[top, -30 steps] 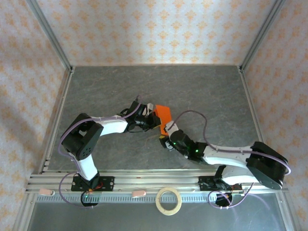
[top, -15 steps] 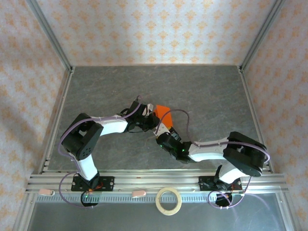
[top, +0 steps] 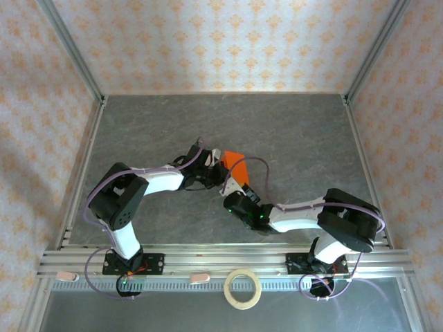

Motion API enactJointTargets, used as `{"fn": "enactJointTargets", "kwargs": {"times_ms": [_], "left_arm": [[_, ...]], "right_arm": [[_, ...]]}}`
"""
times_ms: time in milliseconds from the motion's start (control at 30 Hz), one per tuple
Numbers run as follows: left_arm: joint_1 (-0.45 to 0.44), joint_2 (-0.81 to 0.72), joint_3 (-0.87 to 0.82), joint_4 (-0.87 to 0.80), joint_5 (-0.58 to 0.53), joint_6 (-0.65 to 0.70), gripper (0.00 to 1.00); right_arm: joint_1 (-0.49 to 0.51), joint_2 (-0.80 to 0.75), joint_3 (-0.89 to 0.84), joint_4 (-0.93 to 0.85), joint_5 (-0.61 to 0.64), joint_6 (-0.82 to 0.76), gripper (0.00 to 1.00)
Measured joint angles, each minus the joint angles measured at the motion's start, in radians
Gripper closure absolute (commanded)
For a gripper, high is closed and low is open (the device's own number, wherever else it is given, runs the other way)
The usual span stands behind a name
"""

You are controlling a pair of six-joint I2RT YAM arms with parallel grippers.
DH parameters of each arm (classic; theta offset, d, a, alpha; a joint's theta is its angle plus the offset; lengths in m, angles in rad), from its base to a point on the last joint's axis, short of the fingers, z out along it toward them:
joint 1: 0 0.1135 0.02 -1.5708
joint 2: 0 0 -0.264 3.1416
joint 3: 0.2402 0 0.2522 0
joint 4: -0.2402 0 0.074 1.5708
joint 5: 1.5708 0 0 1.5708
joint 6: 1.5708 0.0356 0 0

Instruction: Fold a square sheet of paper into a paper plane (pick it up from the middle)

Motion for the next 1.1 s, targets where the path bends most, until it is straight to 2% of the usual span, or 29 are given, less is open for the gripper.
{"fn": "enactJointTargets", "kwargs": {"times_ms": [467, 700, 1100], "left_arm": [[0.000, 0.000, 0.001, 0.000, 0.000, 0.000, 0.98], [0.000, 0.000, 0.001, -0.001, 0.000, 0.000, 0.98], [0.000, 0.000, 0.002, -0.006, 0.000, 0.000, 0.96]], "right_arm": [[0.000, -0.030, -0.003, 0.001, -0.001, 0.001, 0.73], [0.000, -0.030, -0.003, 0.003, -0.001, 0.000, 0.76], [0.000, -0.030, -0.003, 0.004, -0.003, 0.011, 0.94]]}}
